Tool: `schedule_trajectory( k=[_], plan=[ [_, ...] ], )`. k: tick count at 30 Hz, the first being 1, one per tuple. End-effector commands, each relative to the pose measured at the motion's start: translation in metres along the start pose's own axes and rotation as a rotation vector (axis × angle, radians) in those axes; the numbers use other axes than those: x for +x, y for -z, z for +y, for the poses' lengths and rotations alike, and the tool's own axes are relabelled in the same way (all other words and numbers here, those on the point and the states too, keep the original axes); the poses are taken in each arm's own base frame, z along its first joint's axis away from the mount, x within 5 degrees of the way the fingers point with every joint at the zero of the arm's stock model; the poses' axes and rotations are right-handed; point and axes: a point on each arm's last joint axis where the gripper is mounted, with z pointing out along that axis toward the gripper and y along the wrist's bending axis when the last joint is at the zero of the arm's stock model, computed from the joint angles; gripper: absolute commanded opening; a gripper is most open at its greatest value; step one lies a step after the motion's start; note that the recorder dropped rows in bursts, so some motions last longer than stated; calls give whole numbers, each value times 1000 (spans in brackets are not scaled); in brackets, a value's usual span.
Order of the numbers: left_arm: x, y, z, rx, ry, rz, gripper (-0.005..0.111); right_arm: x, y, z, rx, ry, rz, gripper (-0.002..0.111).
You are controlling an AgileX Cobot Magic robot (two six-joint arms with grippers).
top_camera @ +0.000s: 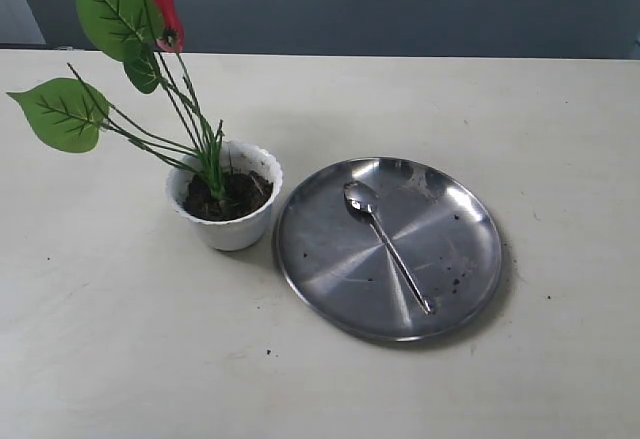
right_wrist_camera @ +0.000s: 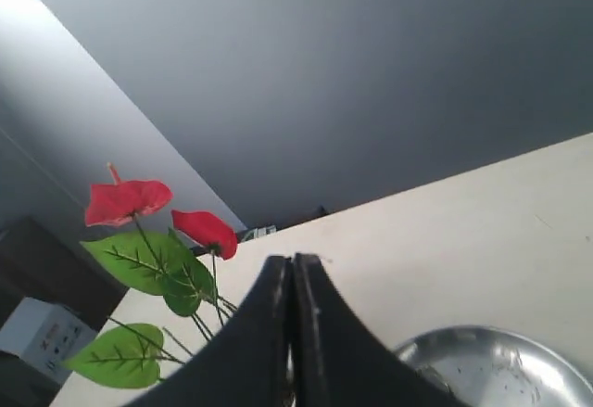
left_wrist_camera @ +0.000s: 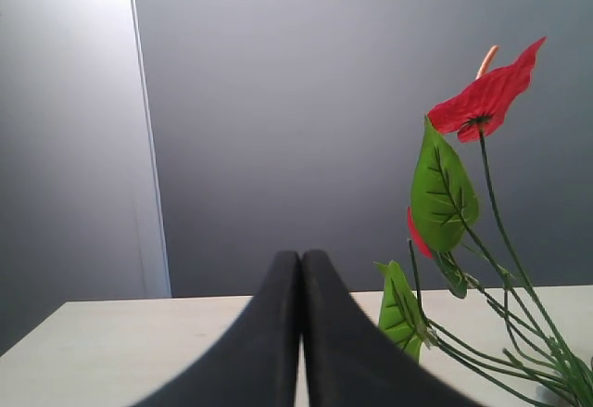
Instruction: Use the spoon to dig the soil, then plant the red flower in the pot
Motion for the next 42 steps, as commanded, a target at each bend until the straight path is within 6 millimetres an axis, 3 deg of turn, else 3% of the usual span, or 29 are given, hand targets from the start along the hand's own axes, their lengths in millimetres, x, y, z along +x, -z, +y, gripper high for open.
schedule_trajectory(
  k=[1,7,13,21,27,31,37,42],
  plan=[
    [-2,0,-1,13,15,-16,0,8,6,-8,-66,7,-81,0],
    [-2,0,-1,13,15,-16,0,45,23,-31,-216,88,-255,0],
    [-2,0,-1,13,15,-16,0,77,46,-55,-190,36,-430,0],
    [-2,0,-1,13,15,-16,0,84,55,-52,-195,100,-433,0],
    [-2,0,-1,13,15,-16,0,83,57,-49,-251,-15,-436,0],
    [-2,0,-1,13,15,-16,0,73,62,-51,-241,-37,-560,0],
    [-2,0,-1,13,15,-16,0,66,65,-66,-59,-7,-657,0],
    [-2,0,-1,13,15,-16,0,82,57,-90,224,15,-446,0]
  ],
)
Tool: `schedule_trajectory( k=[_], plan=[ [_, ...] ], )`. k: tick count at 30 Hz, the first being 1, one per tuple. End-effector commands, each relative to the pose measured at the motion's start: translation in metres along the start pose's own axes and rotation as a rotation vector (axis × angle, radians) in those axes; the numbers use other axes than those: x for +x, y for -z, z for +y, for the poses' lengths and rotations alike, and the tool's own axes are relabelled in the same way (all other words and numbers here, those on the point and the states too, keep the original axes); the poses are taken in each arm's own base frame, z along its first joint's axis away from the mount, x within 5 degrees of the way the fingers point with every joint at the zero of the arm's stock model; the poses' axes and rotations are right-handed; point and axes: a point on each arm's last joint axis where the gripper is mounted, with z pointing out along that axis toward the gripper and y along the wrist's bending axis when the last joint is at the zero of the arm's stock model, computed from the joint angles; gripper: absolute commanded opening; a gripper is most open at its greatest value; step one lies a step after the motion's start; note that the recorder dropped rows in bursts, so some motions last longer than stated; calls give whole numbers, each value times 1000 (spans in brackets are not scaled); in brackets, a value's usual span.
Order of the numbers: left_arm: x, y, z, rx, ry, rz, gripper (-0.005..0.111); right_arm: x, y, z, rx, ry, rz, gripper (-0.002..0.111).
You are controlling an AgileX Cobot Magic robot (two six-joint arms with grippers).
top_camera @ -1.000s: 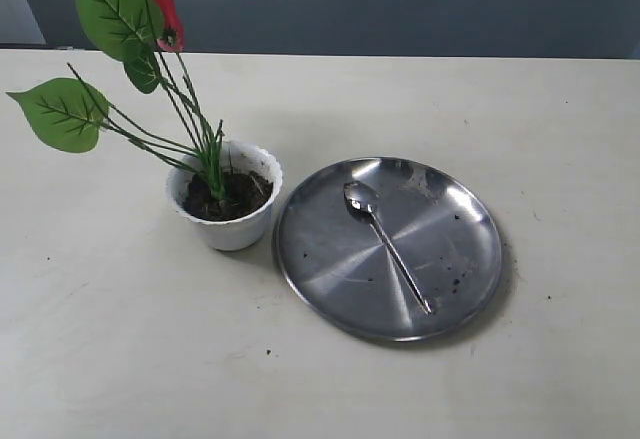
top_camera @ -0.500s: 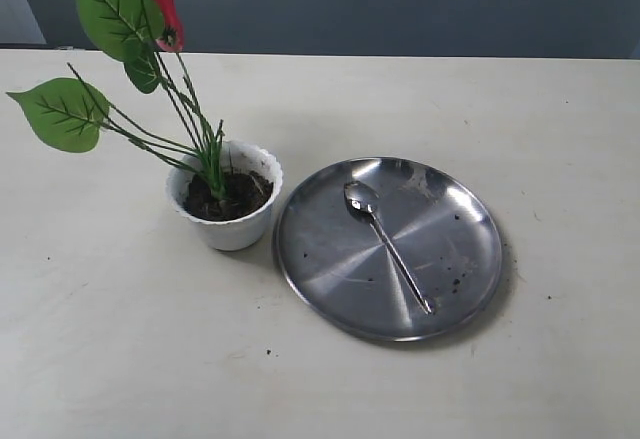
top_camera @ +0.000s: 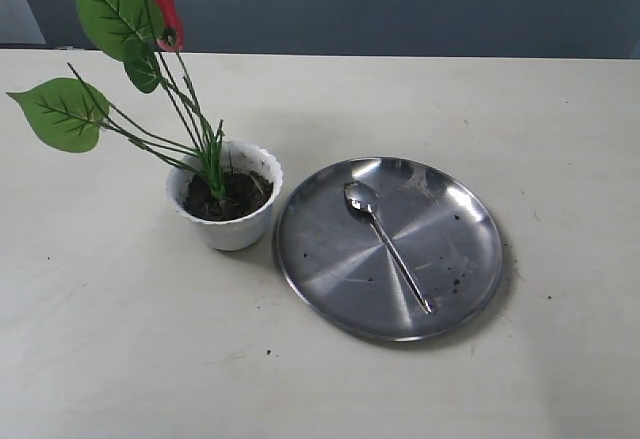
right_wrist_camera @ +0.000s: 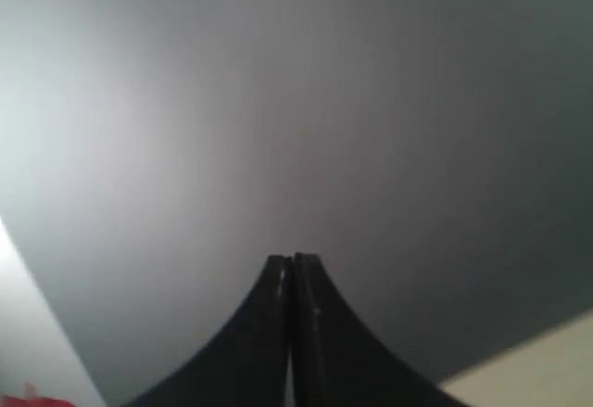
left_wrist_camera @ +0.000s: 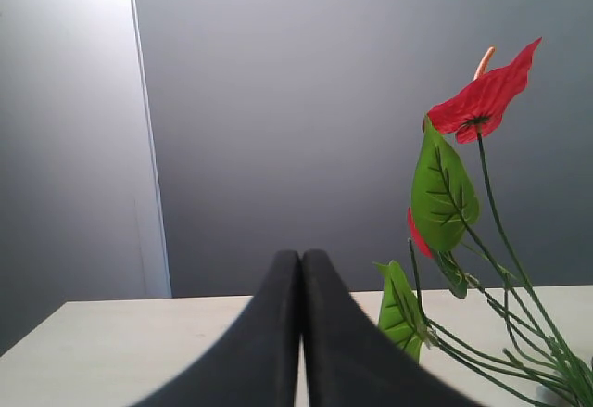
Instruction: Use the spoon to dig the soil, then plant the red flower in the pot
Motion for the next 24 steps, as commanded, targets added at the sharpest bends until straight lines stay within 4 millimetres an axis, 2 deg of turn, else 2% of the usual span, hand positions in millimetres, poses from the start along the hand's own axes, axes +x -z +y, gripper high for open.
schedule_trajectory(
  k=[1,8,24],
  plan=[
    [-2,0,-1,13,15,-16,0,18,5,-20,202,153,208,0],
    [-2,0,-1,13,15,-16,0,23,9,-23,204,380,288,0],
    [-2,0,-1,13,15,-16,0,23,9,-23,203,392,289,0]
  ],
)
